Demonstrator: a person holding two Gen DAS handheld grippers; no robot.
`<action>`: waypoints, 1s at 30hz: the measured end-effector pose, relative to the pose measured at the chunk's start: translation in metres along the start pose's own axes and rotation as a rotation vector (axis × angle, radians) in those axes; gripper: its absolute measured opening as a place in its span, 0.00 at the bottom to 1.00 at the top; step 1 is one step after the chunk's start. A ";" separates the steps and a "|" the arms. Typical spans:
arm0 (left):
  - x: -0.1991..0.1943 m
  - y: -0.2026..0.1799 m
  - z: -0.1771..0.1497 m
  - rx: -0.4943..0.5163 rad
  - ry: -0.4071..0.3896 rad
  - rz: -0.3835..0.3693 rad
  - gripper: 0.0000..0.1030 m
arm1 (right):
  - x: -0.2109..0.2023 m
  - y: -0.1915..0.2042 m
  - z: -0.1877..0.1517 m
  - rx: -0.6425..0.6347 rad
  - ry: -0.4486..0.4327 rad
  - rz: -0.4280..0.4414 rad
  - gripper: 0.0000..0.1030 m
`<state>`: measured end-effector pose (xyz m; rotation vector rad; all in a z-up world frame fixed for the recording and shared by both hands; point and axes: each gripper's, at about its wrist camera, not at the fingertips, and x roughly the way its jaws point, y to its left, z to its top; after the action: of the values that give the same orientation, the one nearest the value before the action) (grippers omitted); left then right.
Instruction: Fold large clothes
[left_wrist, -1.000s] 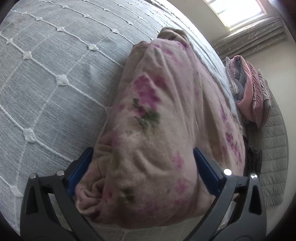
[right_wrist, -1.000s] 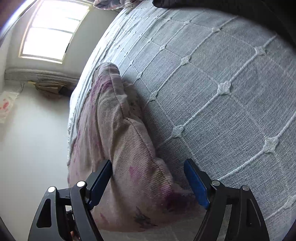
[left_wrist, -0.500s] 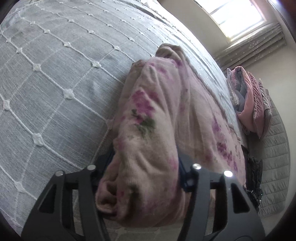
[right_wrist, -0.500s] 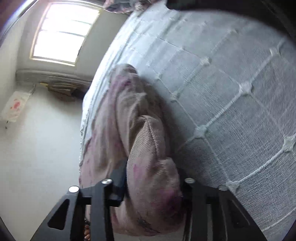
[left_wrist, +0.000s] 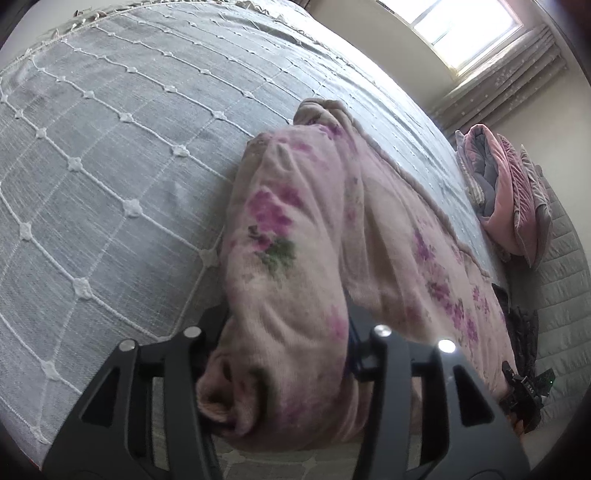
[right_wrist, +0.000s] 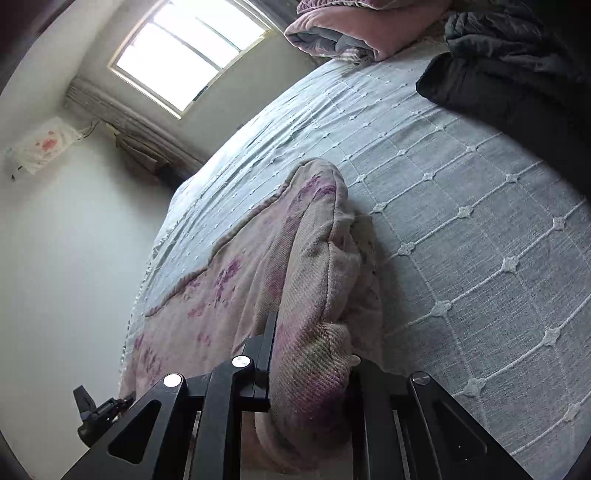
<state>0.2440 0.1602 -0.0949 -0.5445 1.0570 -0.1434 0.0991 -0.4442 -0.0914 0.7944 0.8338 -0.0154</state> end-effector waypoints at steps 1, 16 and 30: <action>0.001 0.000 -0.001 -0.012 0.004 -0.003 0.54 | 0.002 -0.002 0.001 0.010 0.008 0.006 0.16; -0.006 0.025 0.053 -0.031 0.150 -0.074 0.71 | 0.026 -0.085 0.046 0.167 0.212 0.129 0.61; 0.093 -0.016 0.099 -0.028 0.334 -0.026 0.96 | 0.136 -0.054 0.108 -0.046 0.514 0.123 0.79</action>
<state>0.3772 0.1480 -0.1232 -0.5719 1.3786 -0.2484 0.2470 -0.5128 -0.1716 0.8167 1.2628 0.3280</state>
